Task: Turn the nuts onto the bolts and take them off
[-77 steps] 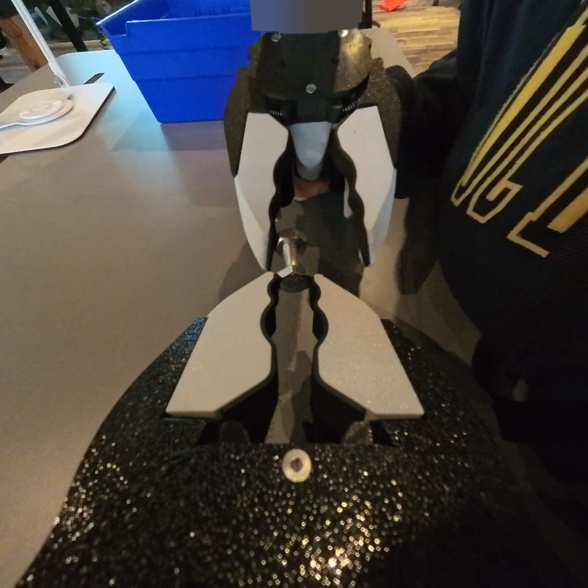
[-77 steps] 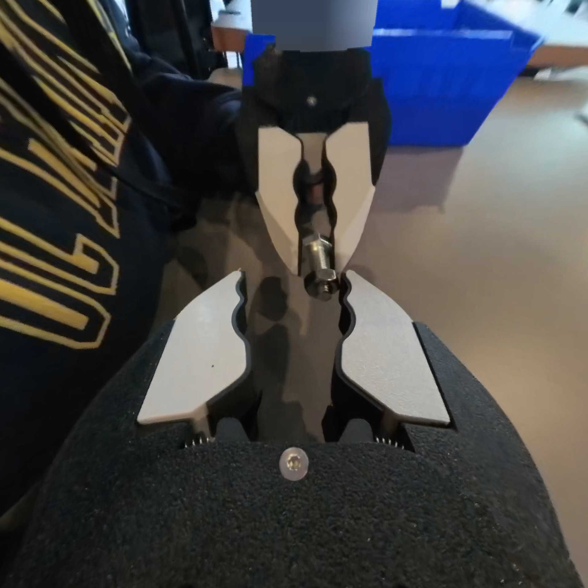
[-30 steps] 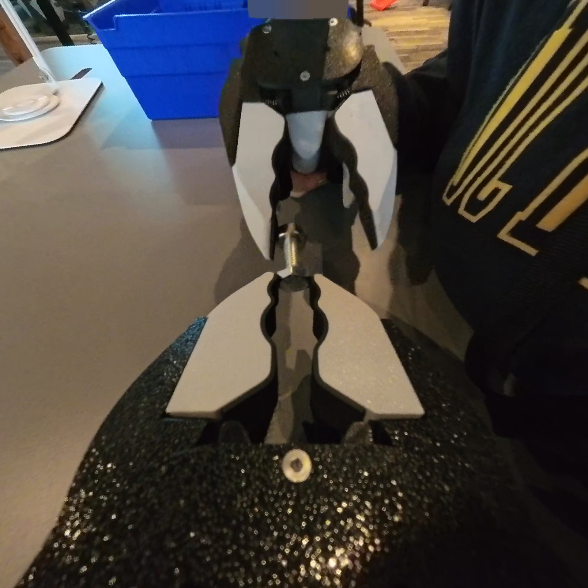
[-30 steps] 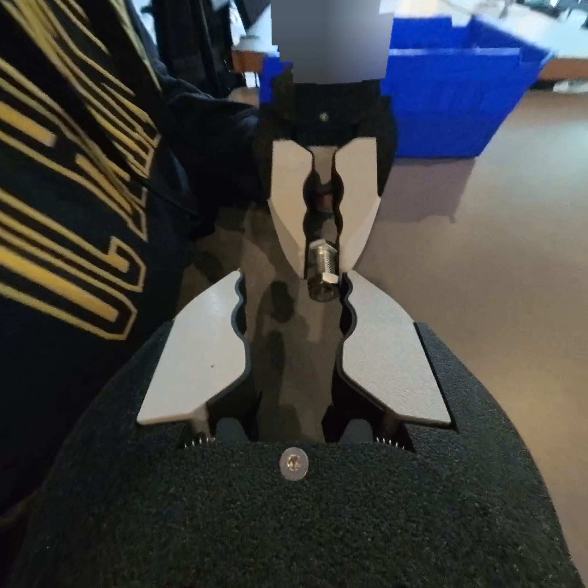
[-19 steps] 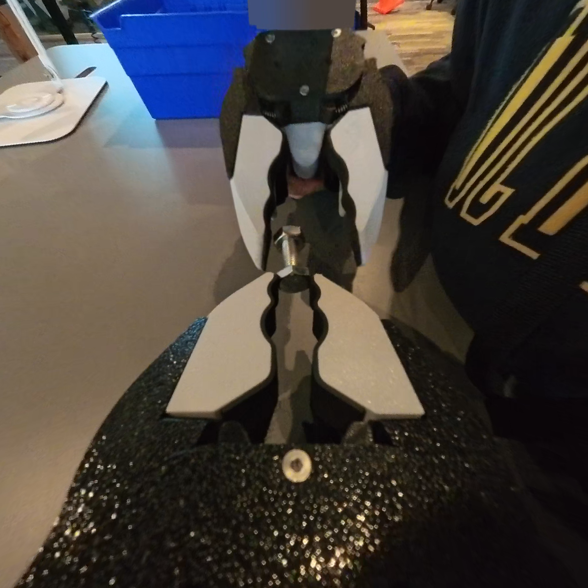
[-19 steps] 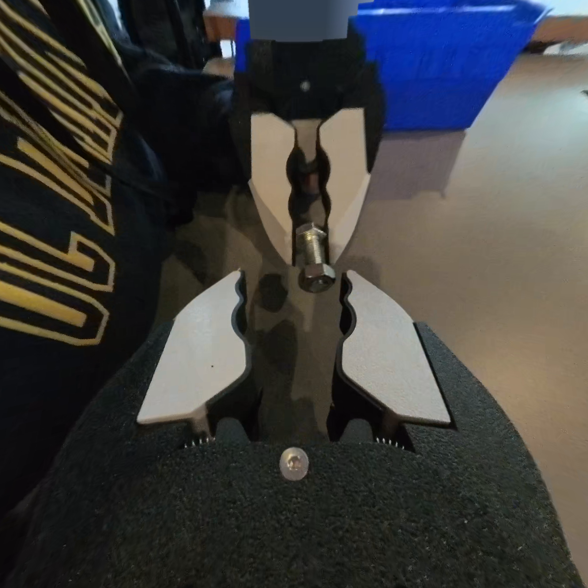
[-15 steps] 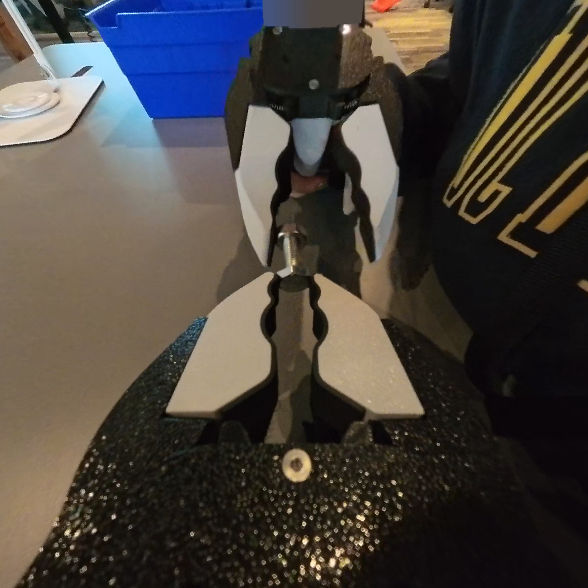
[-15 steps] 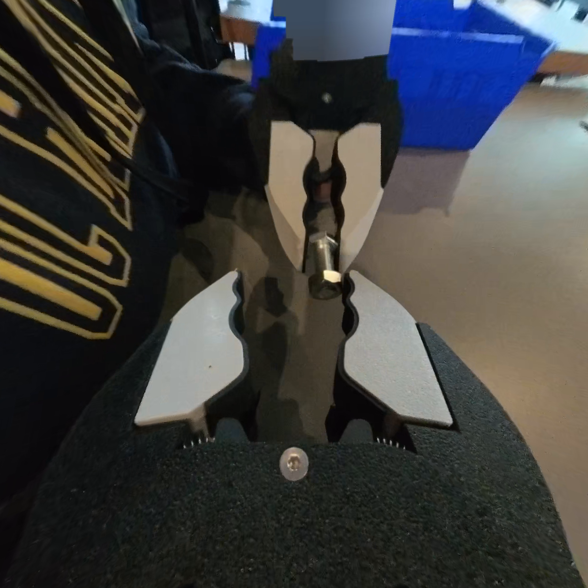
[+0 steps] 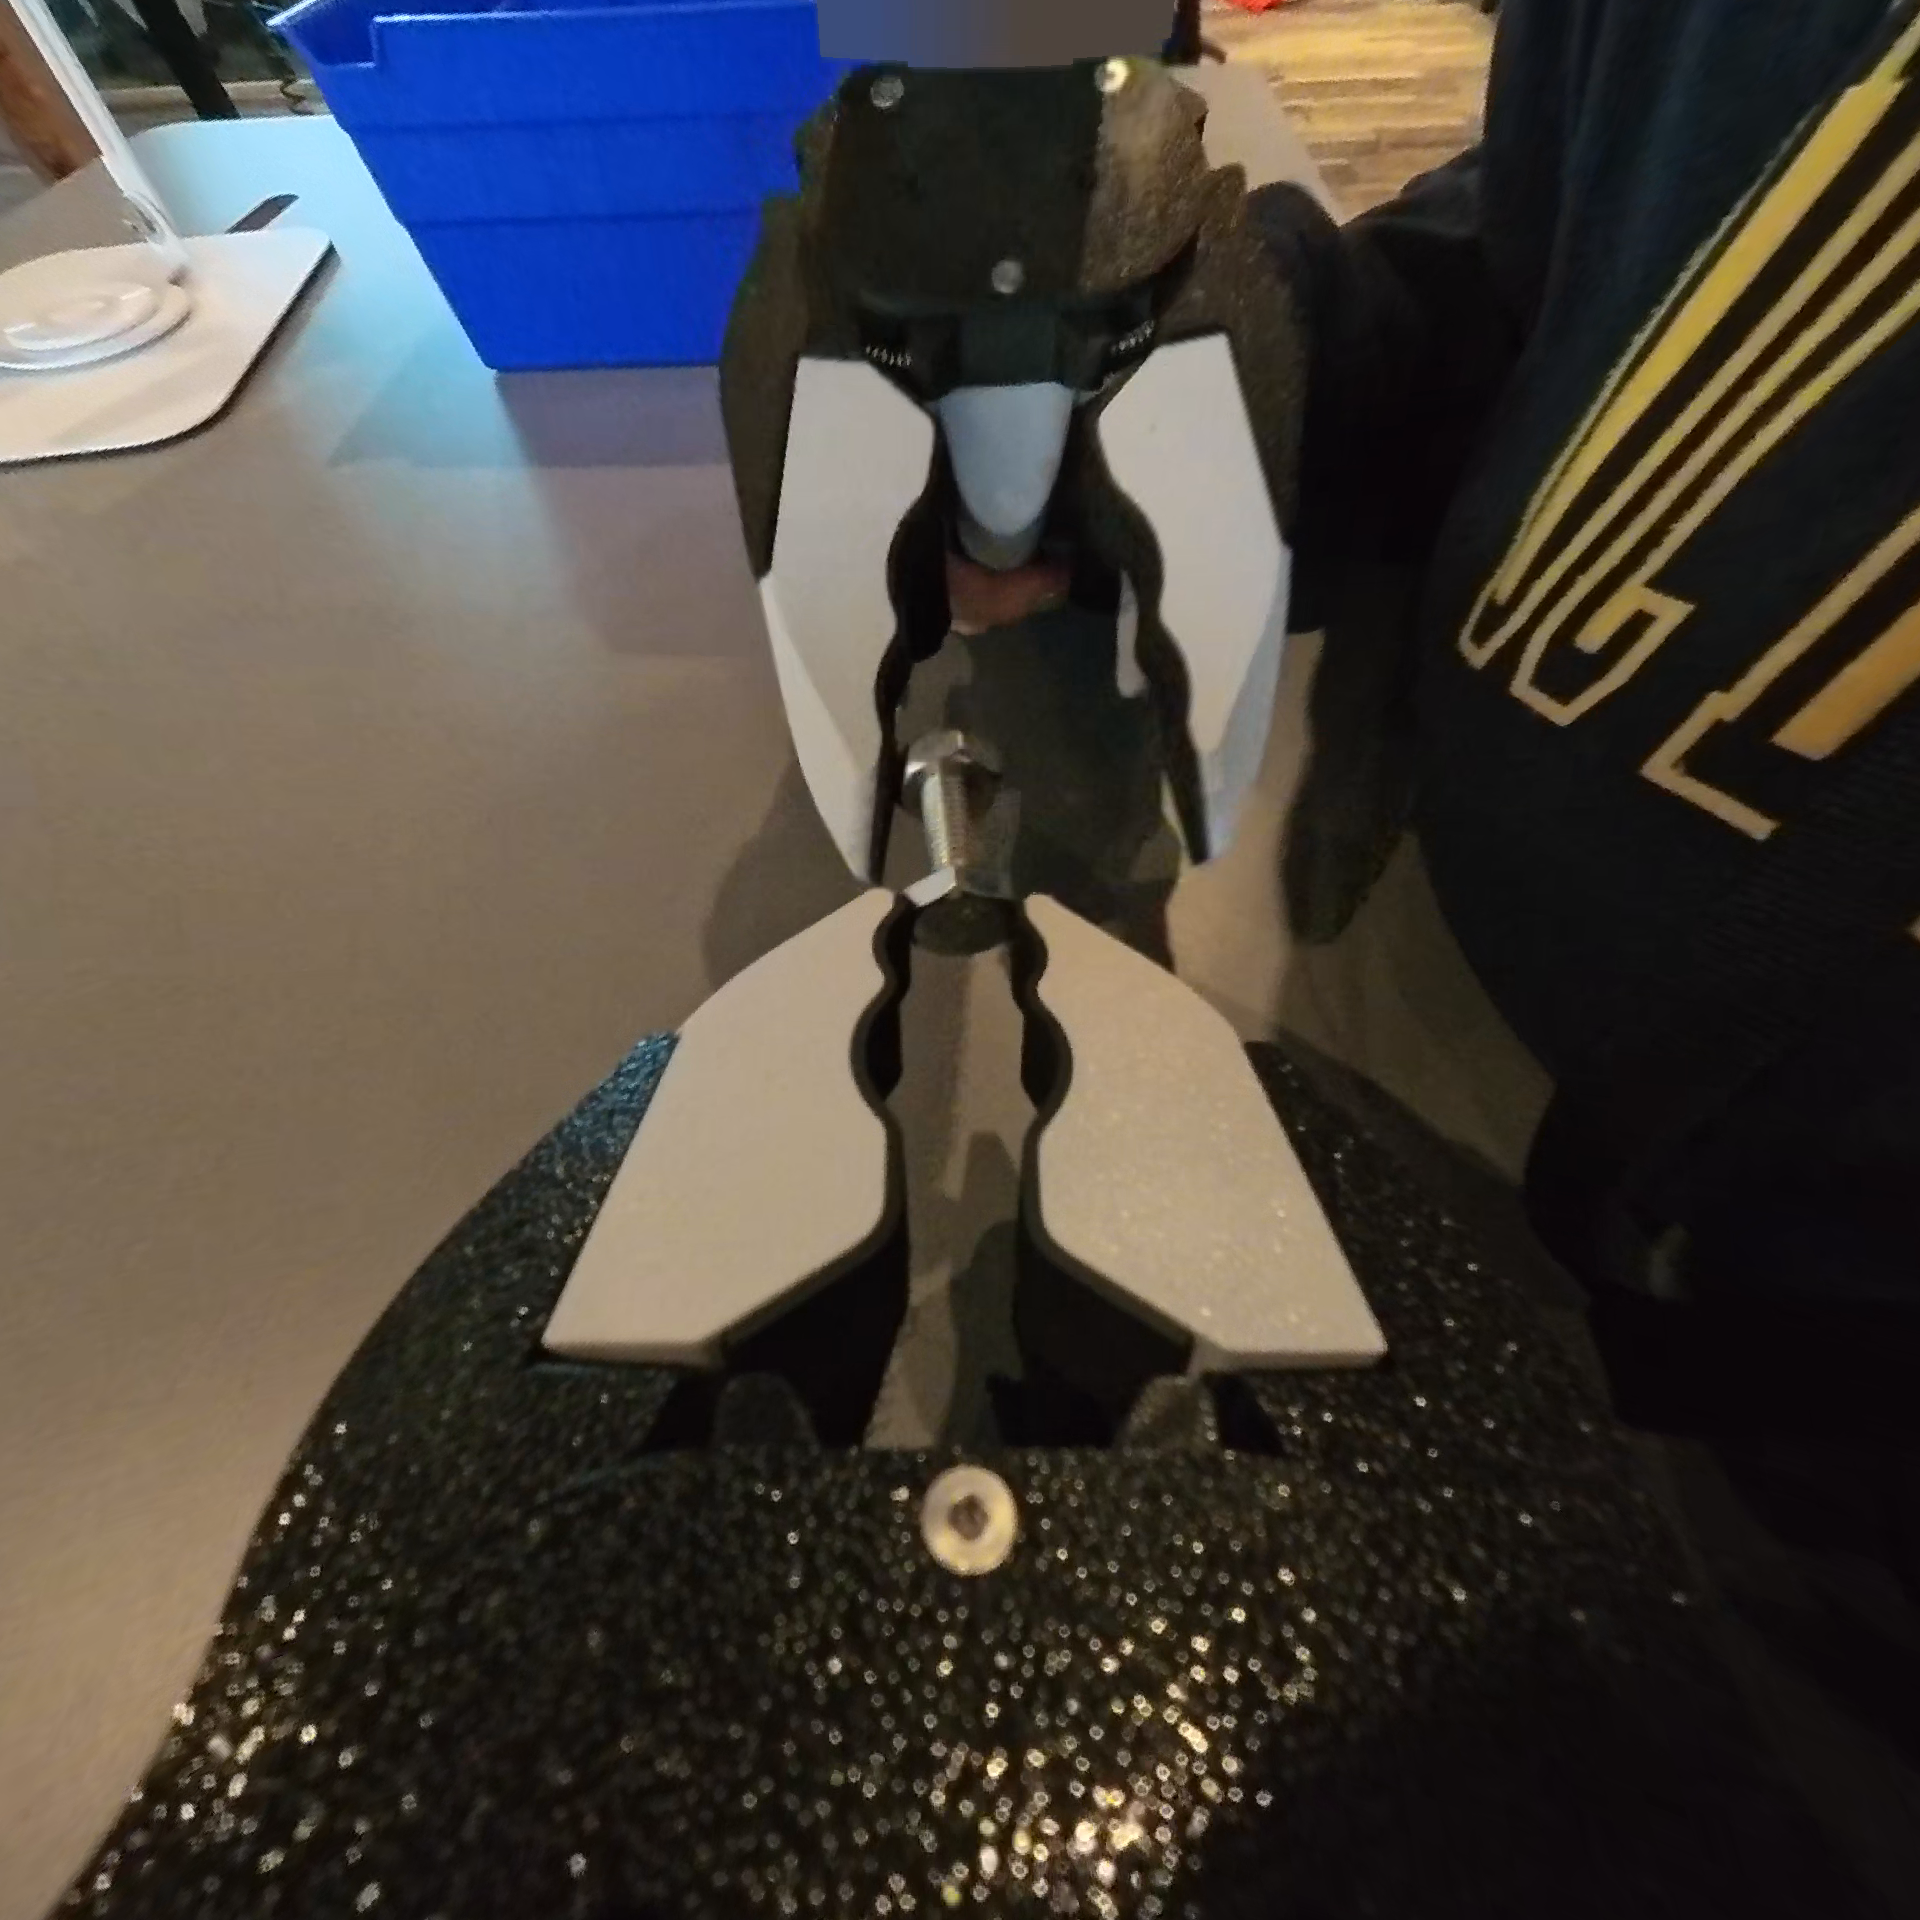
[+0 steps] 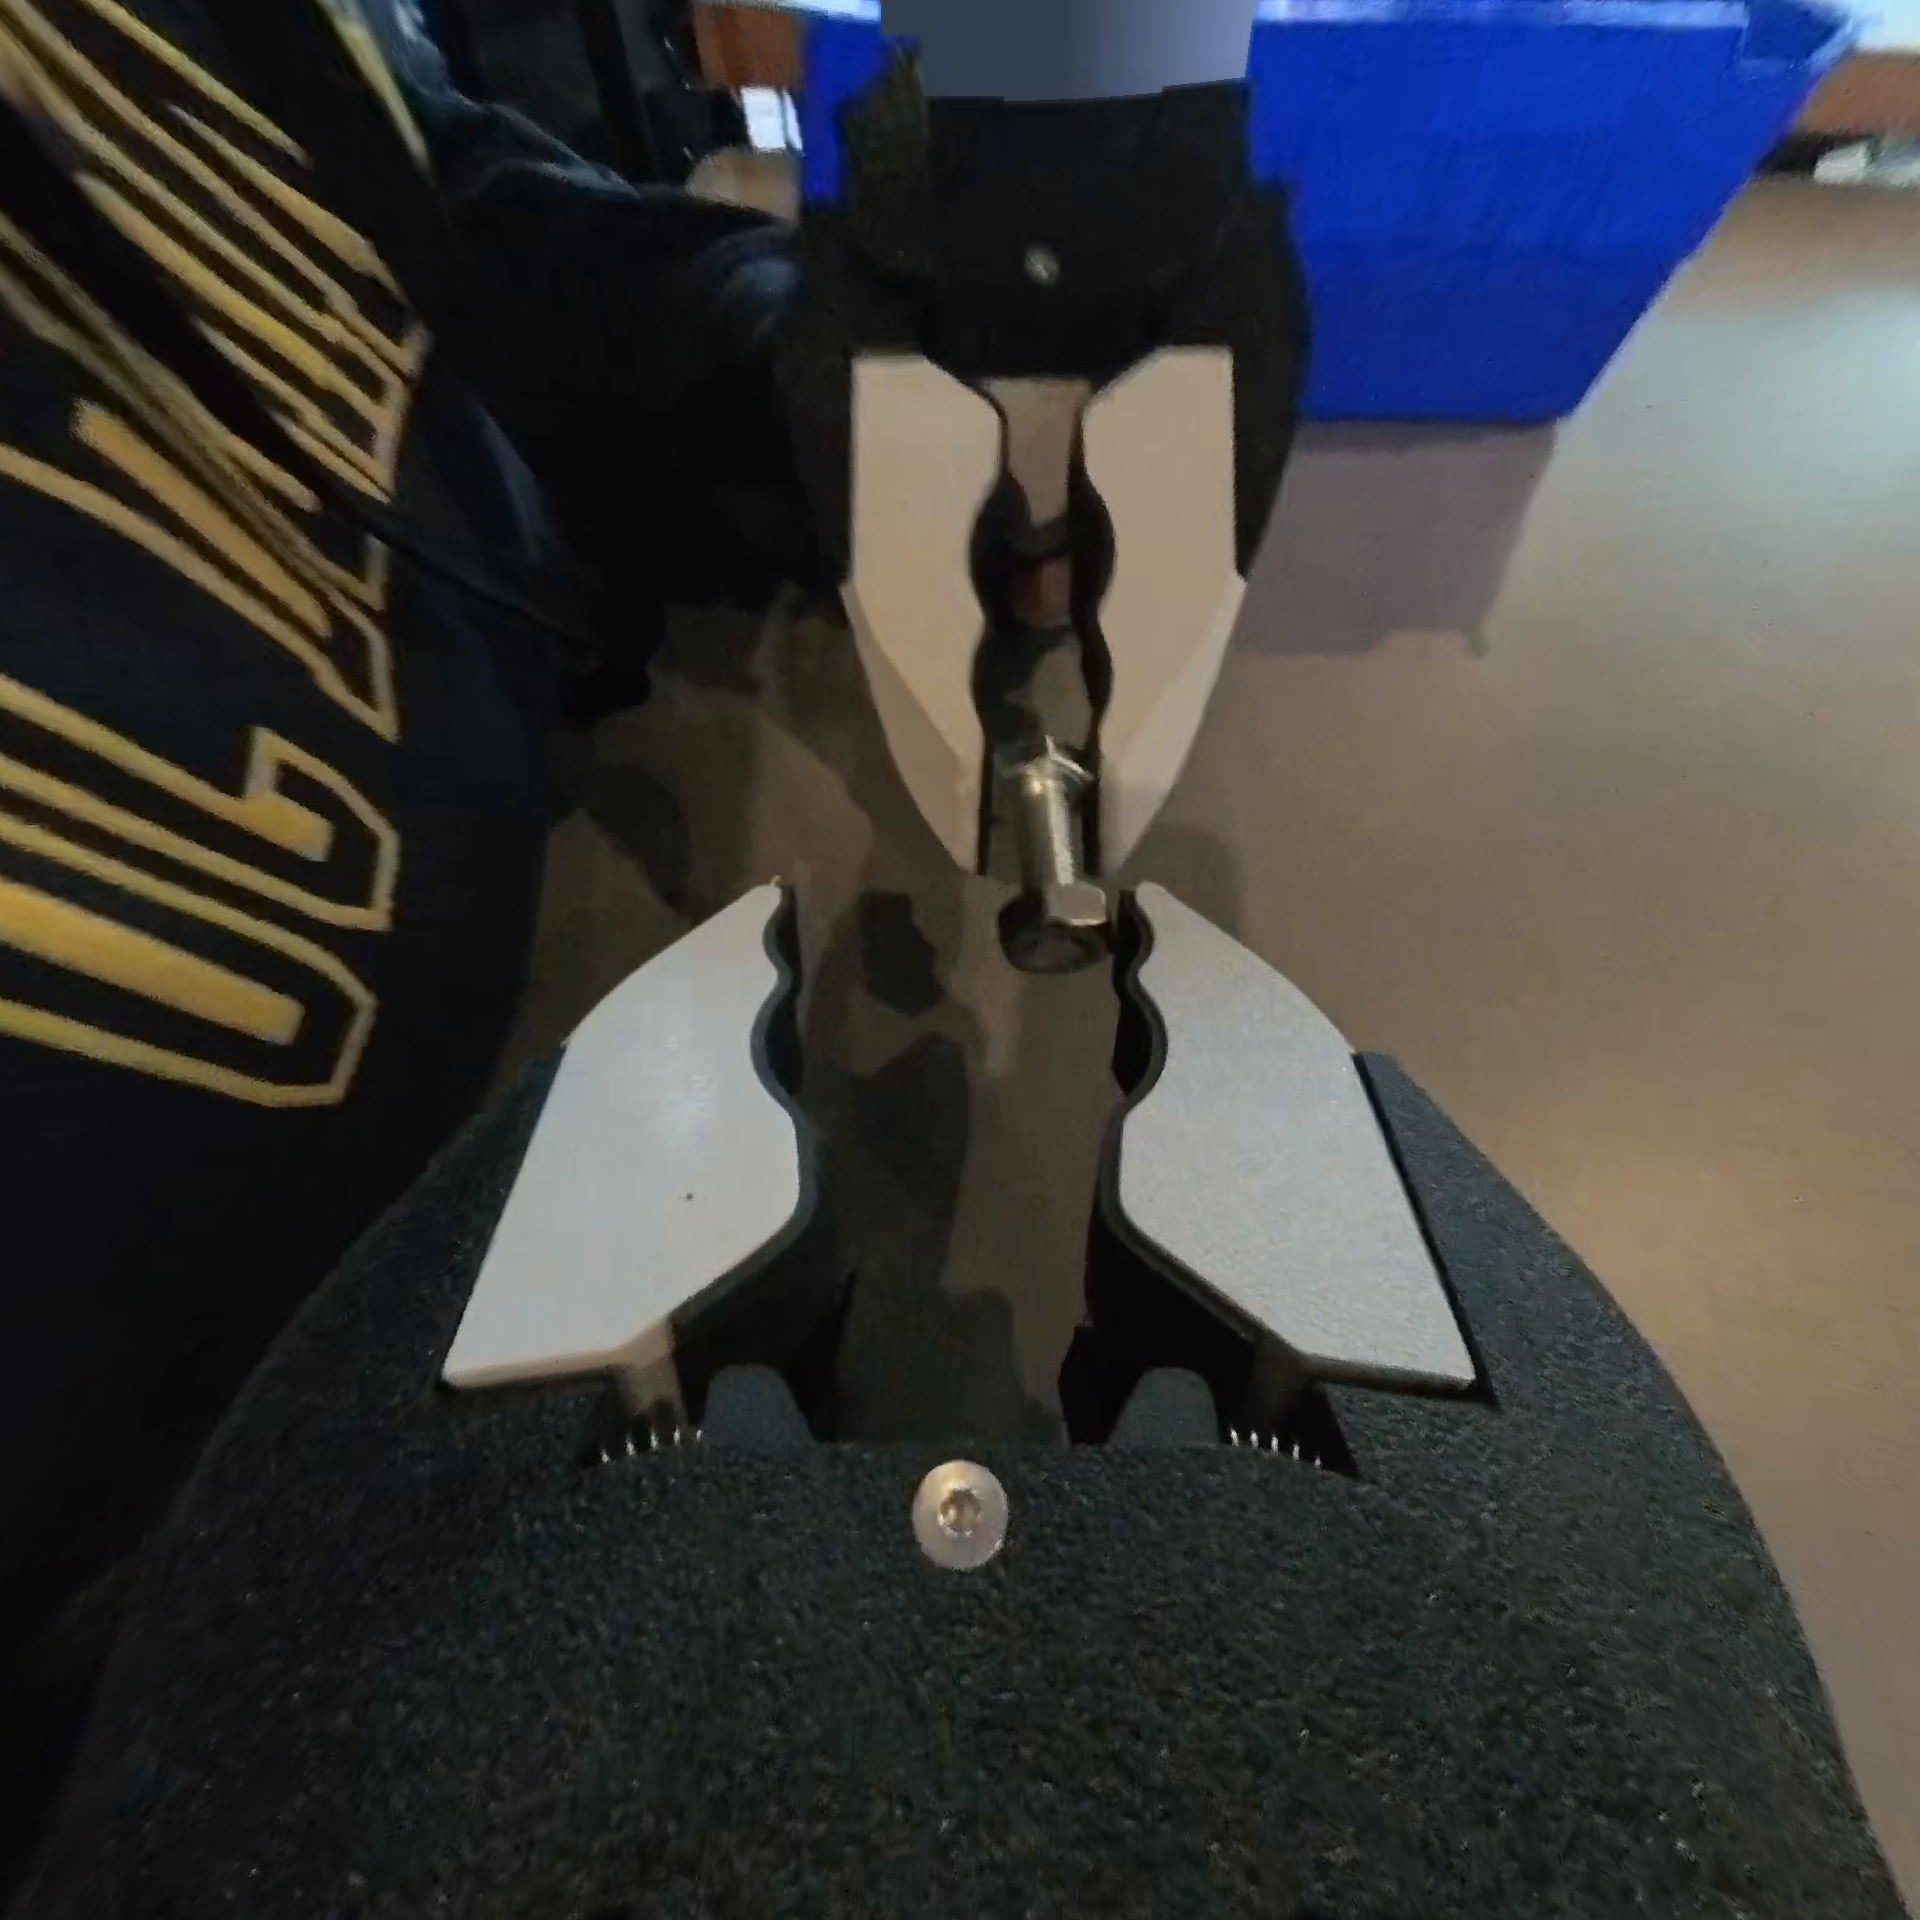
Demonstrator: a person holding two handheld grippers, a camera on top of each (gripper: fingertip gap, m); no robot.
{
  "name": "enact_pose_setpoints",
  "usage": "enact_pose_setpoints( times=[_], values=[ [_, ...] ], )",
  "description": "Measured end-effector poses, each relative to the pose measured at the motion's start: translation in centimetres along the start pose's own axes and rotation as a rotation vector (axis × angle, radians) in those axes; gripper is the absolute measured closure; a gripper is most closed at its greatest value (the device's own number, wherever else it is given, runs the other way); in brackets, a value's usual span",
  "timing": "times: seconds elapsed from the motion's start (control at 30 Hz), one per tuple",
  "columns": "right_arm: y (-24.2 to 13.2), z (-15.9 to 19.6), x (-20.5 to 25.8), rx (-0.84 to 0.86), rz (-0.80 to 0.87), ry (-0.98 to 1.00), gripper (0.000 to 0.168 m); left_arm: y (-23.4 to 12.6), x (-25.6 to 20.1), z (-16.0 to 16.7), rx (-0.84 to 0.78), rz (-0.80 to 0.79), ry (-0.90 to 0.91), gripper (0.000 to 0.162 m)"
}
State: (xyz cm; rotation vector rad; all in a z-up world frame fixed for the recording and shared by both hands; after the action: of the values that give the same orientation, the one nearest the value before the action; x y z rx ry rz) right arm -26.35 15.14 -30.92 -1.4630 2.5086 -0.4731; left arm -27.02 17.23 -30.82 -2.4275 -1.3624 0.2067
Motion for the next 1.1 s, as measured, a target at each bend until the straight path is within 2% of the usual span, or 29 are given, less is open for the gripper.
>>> enact_pose_setpoints(
  times=[0.1, 0.2, 0.3, 0.43, 0.6, 0.67, 0.7, 0.8, 0.93, 1.1],
  values=[
    [-0.3, -1.1, 0.6, -0.078, -0.017, -0.066, 0.105, 0.0, 0.0, 0.0, -0.005, 0.003, 0.001, 0.144],
    [-0.9, -2.2, 0.8, -0.154, -0.025, -0.057, 0.112, 0.0, 0.0, 0.0, -0.002, 0.001, -0.002, 0.144],
    [-0.7, -0.5, -0.9, -0.055, 0.049, 0.014, 0.105, 0.0, 0.0, 0.0, -0.005, 0.004, -0.002, 0.144],
    [-0.2, 0.1, -0.3, 0.004, 0.003, 0.037, 0.107, 0.0, 0.0, 0.0, -0.006, 0.006, 0.001, 0.144],
    [-0.6, -1.4, 1.0, -0.096, -0.049, -0.049, 0.102, -0.1, -0.2, -0.1, -0.014, 0.019, 0.004, 0.144],
    [-1.1, -2.3, 1.6, -0.172, -0.089, -0.064, 0.114, 0.0, 0.0, 0.1, 0.002, 0.006, 0.0, 0.144],
    [-1.2, -2.4, 1.2, -0.181, -0.072, -0.046, 0.113, 0.1, -0.2, 0.1, 0.007, 0.014, 0.003, 0.144],
    [-1.2, -1.0, -0.4, -0.099, -0.002, 0.028, 0.104, 0.1, -0.2, 0.1, 0.007, 0.011, 0.009, 0.144],
    [-0.6, 0.0, -0.1, -0.022, -0.025, 0.049, 0.107, 0.1, -0.1, 0.1, 0.004, 0.011, 0.007, 0.144],
    [-0.6, -0.8, 0.8, -0.064, -0.058, -0.017, 0.106, 0.0, -0.3, 0.1, 0.002, 0.021, 0.01, 0.144]
  ],
)
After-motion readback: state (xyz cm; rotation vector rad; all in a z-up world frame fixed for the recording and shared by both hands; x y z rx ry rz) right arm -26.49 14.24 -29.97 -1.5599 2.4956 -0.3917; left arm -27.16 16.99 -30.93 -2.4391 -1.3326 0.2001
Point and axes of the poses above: each gripper's, where its closed fingertips meet, y out along the fingers, z out of its underside, x = y × z across the jaws, the point moved 1 cm from there along -y, back along the fingers, and after that the axes turned 4 degrees about -x, right-handed, at the moved point
